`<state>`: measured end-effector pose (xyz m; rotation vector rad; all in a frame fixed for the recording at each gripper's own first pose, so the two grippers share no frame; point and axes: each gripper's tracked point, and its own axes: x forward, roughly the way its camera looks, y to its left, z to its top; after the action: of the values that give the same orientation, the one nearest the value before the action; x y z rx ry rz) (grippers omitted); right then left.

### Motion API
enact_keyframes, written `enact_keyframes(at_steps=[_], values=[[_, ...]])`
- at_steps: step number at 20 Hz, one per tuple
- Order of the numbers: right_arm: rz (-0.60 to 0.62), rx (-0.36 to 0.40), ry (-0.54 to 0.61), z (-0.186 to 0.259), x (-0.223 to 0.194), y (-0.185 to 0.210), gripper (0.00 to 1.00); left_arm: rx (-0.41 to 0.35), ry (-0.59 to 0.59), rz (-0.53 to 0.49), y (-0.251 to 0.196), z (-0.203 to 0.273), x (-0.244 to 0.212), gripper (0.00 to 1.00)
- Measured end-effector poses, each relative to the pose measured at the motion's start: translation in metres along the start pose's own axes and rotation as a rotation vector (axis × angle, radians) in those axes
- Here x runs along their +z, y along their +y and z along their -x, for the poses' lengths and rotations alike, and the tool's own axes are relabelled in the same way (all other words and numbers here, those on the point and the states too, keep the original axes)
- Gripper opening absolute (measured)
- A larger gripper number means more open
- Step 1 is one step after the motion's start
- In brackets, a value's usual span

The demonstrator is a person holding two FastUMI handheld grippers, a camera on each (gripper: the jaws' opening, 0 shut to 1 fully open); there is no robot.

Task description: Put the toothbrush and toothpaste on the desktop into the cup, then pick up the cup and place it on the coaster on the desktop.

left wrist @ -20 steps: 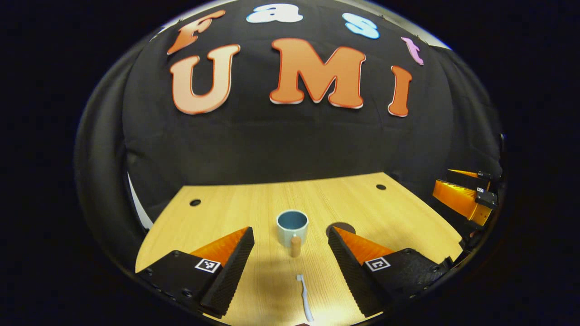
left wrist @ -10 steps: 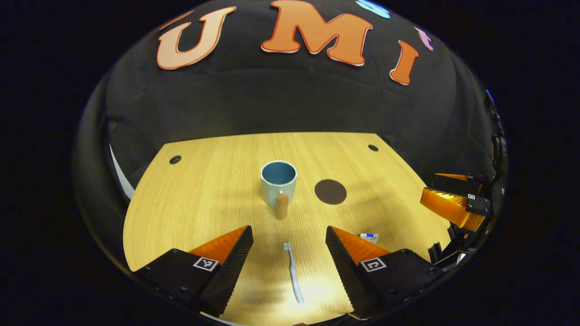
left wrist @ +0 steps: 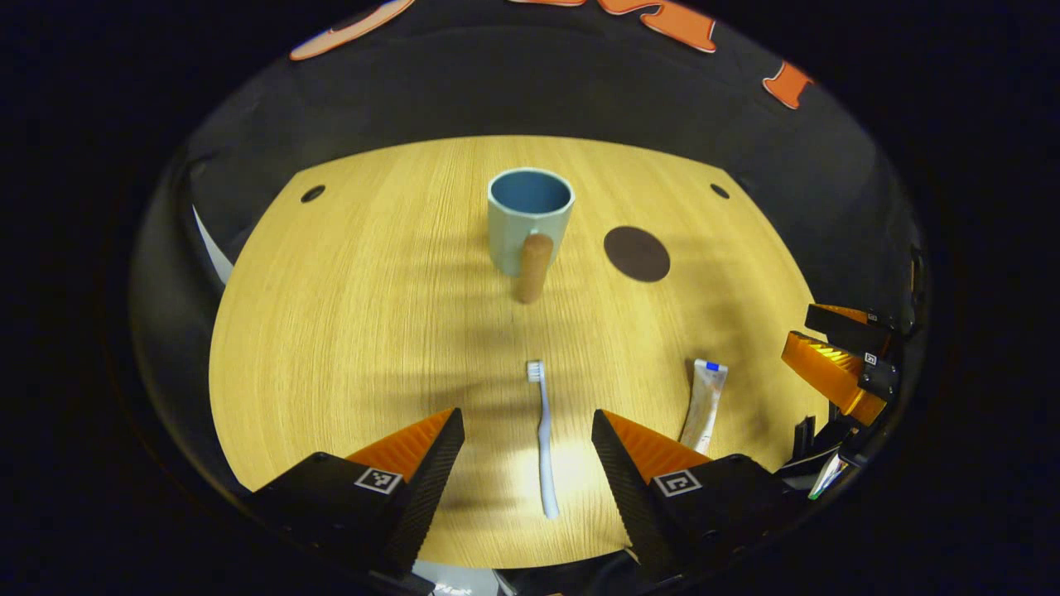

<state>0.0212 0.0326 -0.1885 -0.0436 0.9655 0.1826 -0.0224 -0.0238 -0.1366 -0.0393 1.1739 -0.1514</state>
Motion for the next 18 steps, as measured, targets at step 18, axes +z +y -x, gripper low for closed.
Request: enact_keyframes(at_steps=[18], values=[[0.009,0.031,0.277,-0.069,-0.078,0.036,0.88,0.067,0.189,0.052,-0.007,-0.009,0.0,0.93]])
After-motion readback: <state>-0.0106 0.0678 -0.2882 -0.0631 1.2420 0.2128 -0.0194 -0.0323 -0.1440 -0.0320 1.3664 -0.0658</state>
